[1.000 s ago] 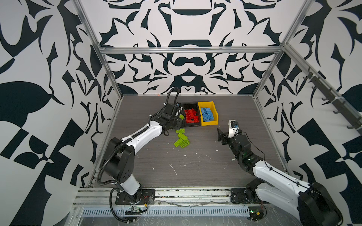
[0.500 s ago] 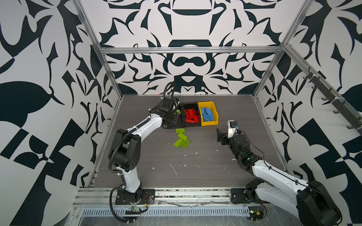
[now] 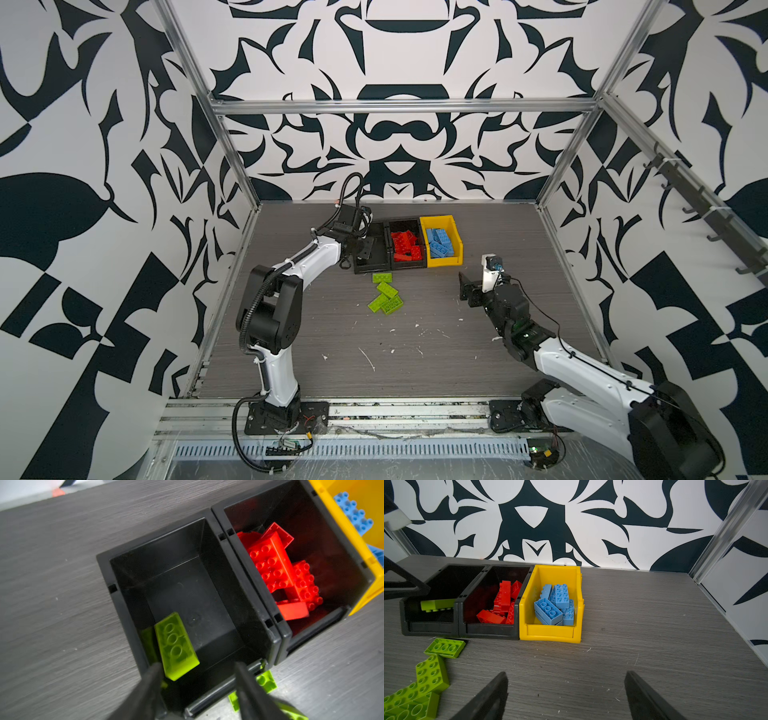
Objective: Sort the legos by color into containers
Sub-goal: 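Carry the lime-green brick into the empty black bin and open the left gripper, then move the left gripper back down to the remaining lime-green bricks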
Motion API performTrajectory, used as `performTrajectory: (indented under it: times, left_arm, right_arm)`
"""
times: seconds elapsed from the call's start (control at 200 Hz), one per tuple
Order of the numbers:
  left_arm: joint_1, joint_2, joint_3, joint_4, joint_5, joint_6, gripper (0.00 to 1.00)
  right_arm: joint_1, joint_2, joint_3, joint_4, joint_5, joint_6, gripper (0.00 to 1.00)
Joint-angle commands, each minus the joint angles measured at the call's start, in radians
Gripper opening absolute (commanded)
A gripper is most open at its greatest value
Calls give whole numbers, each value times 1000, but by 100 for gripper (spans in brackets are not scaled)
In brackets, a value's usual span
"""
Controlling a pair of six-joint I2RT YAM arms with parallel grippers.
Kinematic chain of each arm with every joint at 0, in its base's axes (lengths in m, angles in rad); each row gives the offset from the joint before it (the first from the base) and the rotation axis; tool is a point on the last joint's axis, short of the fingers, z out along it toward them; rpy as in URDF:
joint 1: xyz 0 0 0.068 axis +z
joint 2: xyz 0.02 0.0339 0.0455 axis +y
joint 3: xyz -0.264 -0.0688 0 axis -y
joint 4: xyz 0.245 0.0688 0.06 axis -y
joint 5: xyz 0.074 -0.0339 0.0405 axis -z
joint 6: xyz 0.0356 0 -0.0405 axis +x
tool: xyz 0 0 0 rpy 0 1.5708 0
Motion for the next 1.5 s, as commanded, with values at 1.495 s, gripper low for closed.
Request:
performTrajectory:
  times: [1.495]
  left_arm:
    - [-318, -185, -427, 23, 133, -52, 72]
  right_arm:
    - [-1, 40, 61, -1, -50, 13, 90]
